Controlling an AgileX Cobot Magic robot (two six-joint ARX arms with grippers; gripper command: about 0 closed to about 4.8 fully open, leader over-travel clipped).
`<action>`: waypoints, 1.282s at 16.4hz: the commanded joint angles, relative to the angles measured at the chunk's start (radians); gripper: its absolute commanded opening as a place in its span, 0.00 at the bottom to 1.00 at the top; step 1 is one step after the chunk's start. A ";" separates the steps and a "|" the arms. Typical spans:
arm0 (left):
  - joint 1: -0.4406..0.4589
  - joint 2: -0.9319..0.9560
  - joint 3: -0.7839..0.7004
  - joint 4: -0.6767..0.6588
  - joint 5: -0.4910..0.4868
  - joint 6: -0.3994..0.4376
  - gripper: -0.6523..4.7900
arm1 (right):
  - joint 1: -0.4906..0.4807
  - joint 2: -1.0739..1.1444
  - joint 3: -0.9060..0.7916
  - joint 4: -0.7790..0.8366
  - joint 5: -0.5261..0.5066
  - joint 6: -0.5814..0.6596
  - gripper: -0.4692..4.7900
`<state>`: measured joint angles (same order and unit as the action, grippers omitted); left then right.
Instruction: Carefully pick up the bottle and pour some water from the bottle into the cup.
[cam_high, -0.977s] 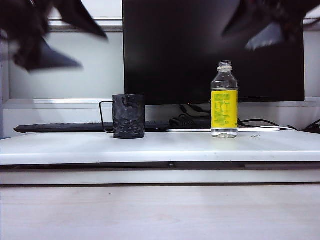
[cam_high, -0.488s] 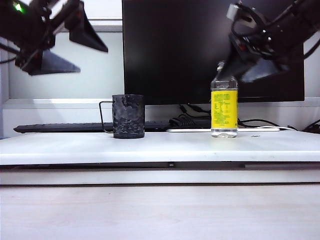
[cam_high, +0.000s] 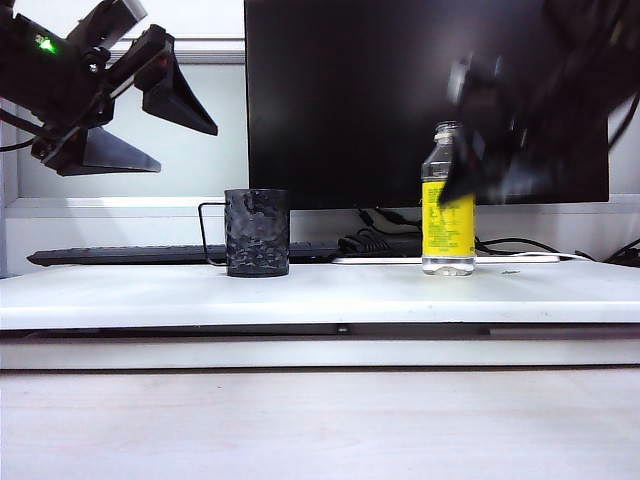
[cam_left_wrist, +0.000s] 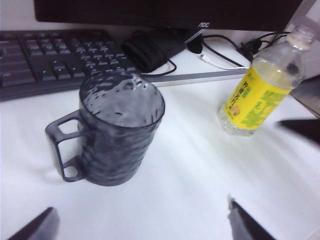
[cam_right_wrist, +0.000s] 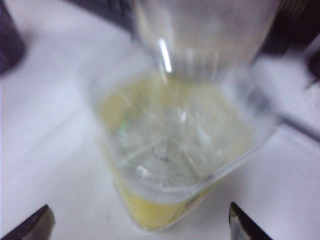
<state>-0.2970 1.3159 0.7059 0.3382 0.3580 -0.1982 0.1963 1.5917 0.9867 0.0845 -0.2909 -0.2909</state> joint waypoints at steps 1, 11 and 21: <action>-0.001 -0.003 0.003 0.006 0.002 0.008 1.00 | 0.001 0.058 0.004 0.115 -0.007 0.036 1.00; -0.001 -0.003 0.003 -0.054 0.002 0.053 1.00 | 0.001 0.115 0.004 0.262 -0.003 0.111 1.00; -0.001 -0.003 0.003 -0.097 0.023 0.069 1.00 | 0.001 0.150 0.004 0.312 0.000 0.111 0.55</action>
<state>-0.2970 1.3155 0.7059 0.2310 0.3748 -0.1402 0.1974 1.7454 0.9878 0.3798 -0.2882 -0.1806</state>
